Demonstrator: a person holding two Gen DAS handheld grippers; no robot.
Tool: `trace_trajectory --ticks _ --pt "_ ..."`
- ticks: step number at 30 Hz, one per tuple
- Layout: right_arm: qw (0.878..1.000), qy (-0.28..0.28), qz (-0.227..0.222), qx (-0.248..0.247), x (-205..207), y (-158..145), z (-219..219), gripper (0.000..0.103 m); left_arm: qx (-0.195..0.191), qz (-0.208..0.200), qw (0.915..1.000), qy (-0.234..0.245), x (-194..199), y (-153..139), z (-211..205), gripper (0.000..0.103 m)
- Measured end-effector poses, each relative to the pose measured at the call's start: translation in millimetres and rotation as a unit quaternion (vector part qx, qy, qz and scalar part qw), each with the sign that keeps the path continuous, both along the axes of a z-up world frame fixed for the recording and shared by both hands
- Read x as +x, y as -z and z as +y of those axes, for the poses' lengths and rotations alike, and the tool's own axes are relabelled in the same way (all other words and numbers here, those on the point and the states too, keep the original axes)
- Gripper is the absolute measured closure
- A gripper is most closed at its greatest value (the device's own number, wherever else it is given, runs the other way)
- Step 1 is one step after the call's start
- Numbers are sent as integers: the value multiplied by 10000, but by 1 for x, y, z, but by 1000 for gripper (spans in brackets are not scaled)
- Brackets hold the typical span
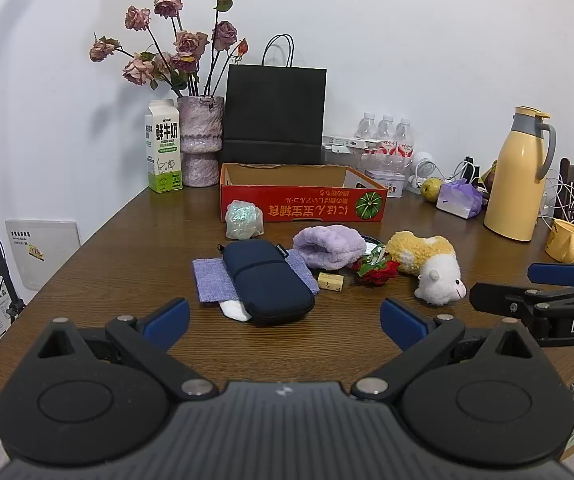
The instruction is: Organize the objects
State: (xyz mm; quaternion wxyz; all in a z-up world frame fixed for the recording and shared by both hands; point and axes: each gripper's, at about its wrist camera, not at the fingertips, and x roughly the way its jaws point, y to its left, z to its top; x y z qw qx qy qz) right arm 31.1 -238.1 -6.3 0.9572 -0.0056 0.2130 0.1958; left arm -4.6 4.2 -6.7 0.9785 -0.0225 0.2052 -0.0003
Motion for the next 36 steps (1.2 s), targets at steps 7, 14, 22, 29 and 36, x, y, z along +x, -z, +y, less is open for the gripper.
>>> trace_trajectory --ticks 7,14,22,29,36 --pt "10000 -6 4 0 0 0 0 0 -1 5 10000 -3 -1 1 0 0" --pt "10000 -8 -1 -2 0 0 -1 0 -1 9 10000 -2 -1 2 -1 0" --pt "10000 -9 -4 0 0 0 -1 0 -1 13 10000 -1 -1 2 0 0" --pt "10000 3 -13 2 0 -1 -4 0 -4 21 10000 -3 -2 4 -1 0" --pt "10000 6 -15 -3 0 -1 -4 0 -2 29 10000 -8 -1 5 -1 0"
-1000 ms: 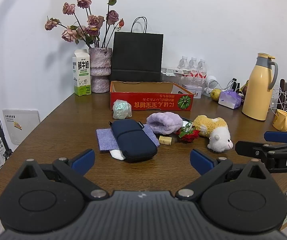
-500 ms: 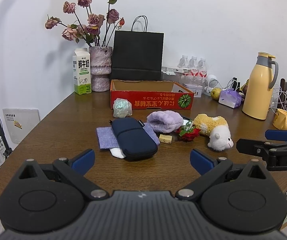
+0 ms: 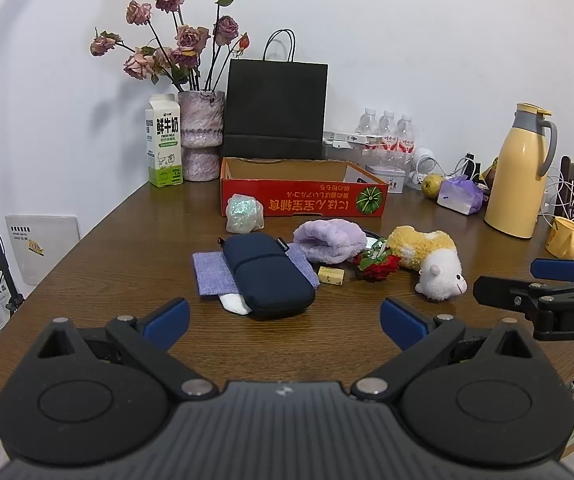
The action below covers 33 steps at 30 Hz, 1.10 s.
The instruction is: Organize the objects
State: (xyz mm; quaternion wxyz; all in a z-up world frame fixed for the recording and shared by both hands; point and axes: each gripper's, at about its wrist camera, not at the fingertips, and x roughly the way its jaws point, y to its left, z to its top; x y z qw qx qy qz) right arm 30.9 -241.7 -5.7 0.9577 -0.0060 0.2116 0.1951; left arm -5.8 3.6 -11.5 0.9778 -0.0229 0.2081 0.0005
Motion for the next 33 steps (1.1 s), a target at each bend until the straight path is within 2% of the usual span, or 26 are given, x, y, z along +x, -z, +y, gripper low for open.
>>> trace_trajectory --ticks 33 --pt "10000 -2 10 -9 1 3 -2 0 -24 72 10000 -3 3 4 2 0"
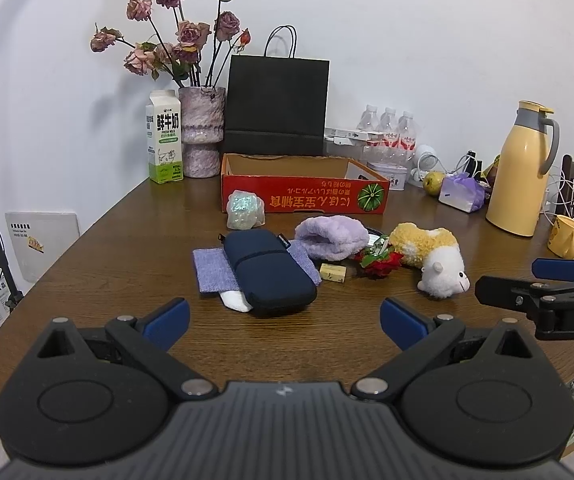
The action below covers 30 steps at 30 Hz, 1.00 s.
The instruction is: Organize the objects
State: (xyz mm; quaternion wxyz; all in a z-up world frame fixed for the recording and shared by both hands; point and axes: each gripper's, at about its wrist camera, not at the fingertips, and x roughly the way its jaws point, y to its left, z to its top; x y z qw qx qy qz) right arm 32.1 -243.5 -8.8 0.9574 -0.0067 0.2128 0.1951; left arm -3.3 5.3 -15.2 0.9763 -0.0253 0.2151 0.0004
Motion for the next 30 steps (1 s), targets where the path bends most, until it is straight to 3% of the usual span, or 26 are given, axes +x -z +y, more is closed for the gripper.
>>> trace_trajectory --ticks 30 --pt "9994 153 264 -170 65 34 2 0 -19 297 9994 -165 69 17 6 0"
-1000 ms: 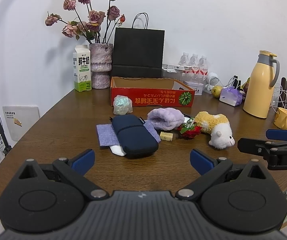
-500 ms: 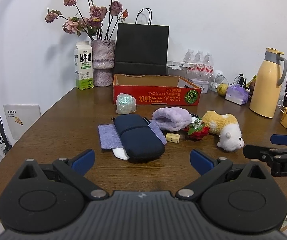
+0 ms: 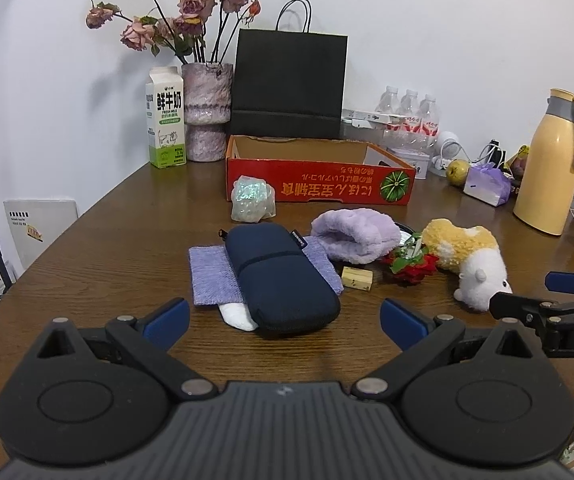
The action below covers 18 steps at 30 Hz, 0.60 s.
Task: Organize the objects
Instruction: 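Grasp the navy glasses case with left tool while right tool grasps plush toy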
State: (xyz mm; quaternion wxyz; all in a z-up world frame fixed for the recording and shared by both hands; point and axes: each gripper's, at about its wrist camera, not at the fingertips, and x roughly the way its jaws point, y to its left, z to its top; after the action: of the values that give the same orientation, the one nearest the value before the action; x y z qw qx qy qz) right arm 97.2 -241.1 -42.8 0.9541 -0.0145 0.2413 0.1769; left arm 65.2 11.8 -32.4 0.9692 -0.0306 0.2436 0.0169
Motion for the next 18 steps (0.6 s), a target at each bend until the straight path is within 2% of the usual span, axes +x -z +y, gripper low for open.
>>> trace_trajectory --ticks 18 --pt "9993 244 211 -208 64 15 1 2 -16 234 9997 -88 53 8 2 0"
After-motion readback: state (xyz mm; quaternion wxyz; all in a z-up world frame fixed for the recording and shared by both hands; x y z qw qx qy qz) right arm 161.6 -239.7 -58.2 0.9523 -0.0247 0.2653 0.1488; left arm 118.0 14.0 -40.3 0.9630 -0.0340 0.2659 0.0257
